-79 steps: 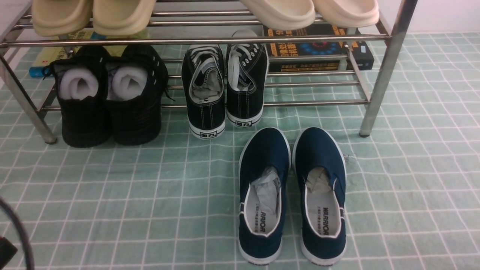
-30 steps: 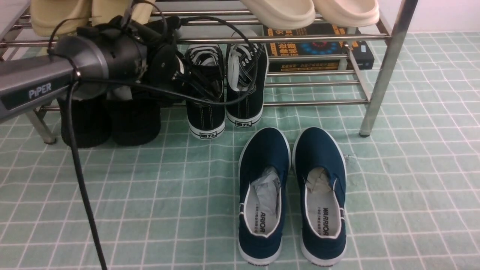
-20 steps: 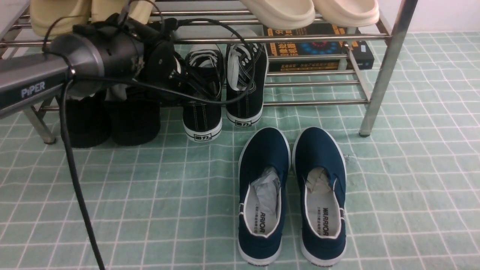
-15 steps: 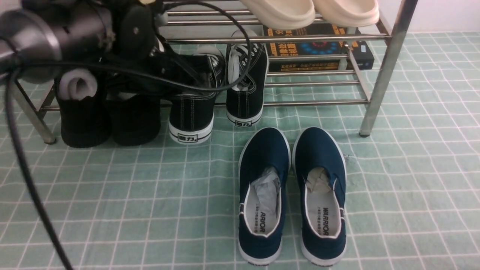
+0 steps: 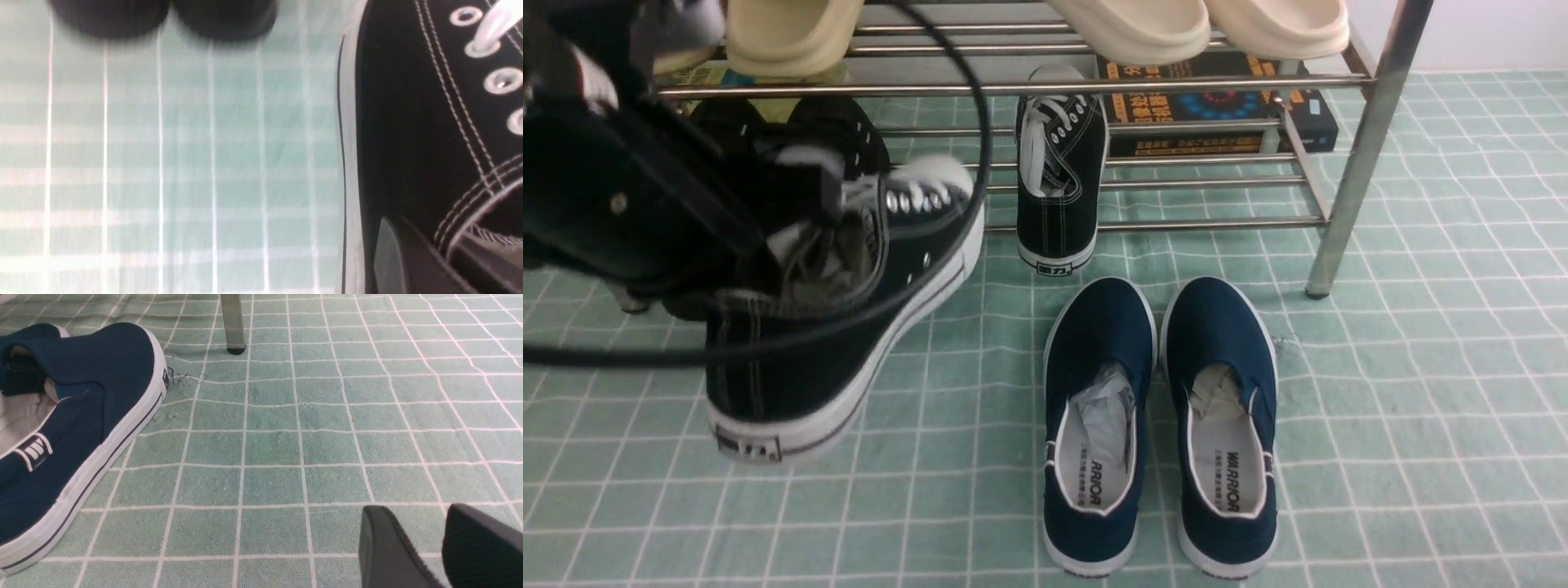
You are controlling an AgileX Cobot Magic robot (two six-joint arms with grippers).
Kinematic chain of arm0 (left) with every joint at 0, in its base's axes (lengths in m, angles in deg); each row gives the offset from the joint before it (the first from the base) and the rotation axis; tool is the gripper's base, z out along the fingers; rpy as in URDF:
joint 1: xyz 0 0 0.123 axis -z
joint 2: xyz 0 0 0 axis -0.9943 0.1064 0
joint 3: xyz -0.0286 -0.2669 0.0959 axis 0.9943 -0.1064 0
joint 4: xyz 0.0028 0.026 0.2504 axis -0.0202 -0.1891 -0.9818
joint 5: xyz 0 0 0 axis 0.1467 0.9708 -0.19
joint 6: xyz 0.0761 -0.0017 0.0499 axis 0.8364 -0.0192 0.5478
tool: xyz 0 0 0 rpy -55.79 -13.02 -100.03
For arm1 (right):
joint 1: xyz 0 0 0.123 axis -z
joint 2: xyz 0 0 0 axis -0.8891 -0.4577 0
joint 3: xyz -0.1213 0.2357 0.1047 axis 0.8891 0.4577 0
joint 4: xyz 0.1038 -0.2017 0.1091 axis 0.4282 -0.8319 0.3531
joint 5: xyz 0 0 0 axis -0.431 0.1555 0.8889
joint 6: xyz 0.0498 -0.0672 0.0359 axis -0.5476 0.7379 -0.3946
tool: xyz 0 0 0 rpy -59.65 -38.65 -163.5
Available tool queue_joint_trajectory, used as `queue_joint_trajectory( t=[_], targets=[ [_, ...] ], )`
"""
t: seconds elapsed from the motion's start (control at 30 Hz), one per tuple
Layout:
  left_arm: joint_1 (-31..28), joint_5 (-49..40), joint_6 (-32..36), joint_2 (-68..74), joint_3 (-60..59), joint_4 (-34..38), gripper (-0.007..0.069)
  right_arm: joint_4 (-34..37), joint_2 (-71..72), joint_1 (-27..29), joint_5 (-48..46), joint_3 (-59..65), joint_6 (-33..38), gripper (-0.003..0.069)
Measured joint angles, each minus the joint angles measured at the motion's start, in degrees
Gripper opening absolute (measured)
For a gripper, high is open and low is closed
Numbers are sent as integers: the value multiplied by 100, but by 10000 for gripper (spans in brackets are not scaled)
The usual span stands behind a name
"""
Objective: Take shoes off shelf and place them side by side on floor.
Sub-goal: 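Set the held shoe down on the floor in front of the rack with the left gripper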
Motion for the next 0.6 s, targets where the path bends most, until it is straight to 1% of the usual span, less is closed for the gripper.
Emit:
queue_joint_trajectory(
  t=[0.1, 0.13, 0.3, 0.33, 0.37, 0.4, 0.43, 0.47, 0.5, 0.57, 0.6],
  targets=[
    [0, 537, -456, -119, -1035, 0, 11, 0, 0, 0, 0, 0, 0, 237],
    [0, 907, -651, -149, -1414, -5, 12, 0, 0, 0, 0, 0, 0, 237],
    [0, 2220, -1452, -175, -2414, -244, 13, 0, 0, 0, 0, 0, 0, 237],
    [0, 2267, -1490, -175, -2467, -270, 13, 0, 0, 0, 0, 0, 0, 237],
    [0, 2477, -1655, -175, -2563, -389, 13, 0, 0, 0, 0, 0, 0, 237],
    [0, 2732, -2084, -175, -2721, -752, 13, 0, 0, 0, 0, 0, 0, 237],
    [0, 2746, -2084, -175, -2735, -752, 13, 0, 0, 0, 0, 0, 0, 237],
    [0, 2787, -2266, -175, -2785, -923, 13, 1, 0, 0, 0, 0, 0, 237],
    [0, 2819, -2686, -175, -2861, -1339, 13, 1, 0, 0, 0, 0, 0, 237],
    [0, 2813, -3173, -175, -2941, -1818, 13, 1, 0, 0, 0, 0, 0, 237],
    [0, 2822, -3313, -175, -2966, -1953, 13, 1, 0, 0, 0, 0, 0, 237]
  ],
)
